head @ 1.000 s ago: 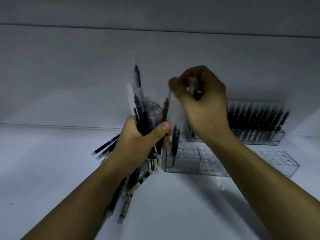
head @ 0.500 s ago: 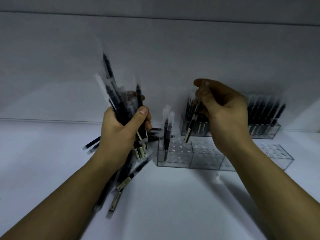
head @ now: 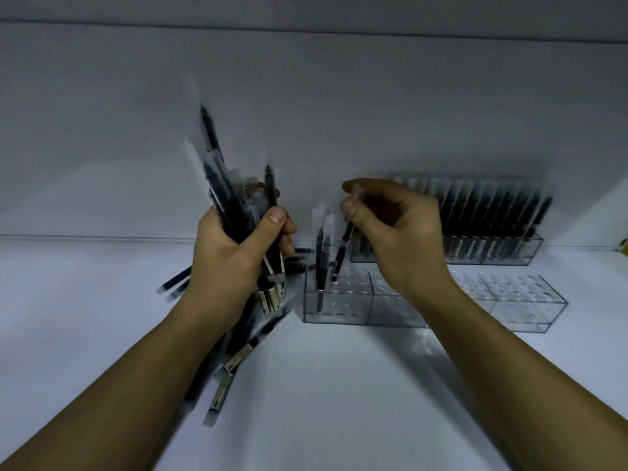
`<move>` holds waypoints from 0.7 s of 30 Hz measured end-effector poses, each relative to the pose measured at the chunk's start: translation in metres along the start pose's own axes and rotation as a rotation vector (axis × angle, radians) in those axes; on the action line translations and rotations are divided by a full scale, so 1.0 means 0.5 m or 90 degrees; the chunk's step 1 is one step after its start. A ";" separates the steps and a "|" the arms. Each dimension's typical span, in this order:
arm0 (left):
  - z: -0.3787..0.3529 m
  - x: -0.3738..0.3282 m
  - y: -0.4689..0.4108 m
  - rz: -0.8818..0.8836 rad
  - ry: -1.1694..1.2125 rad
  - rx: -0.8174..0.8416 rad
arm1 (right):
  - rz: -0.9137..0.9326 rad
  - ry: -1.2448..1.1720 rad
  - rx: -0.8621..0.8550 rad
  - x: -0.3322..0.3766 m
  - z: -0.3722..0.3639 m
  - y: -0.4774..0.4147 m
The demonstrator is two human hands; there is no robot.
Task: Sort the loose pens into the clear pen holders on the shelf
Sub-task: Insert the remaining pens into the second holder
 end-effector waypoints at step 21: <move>-0.007 -0.027 0.012 0.007 -0.008 0.020 | 0.081 0.027 -0.035 0.026 0.002 0.010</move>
Point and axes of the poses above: each hand's wrist, its own y-axis away from the middle knuckle, its own z-axis out of the back of the hand, x = y × z, the point moved 2 cm from there along -y, towards the middle knuckle
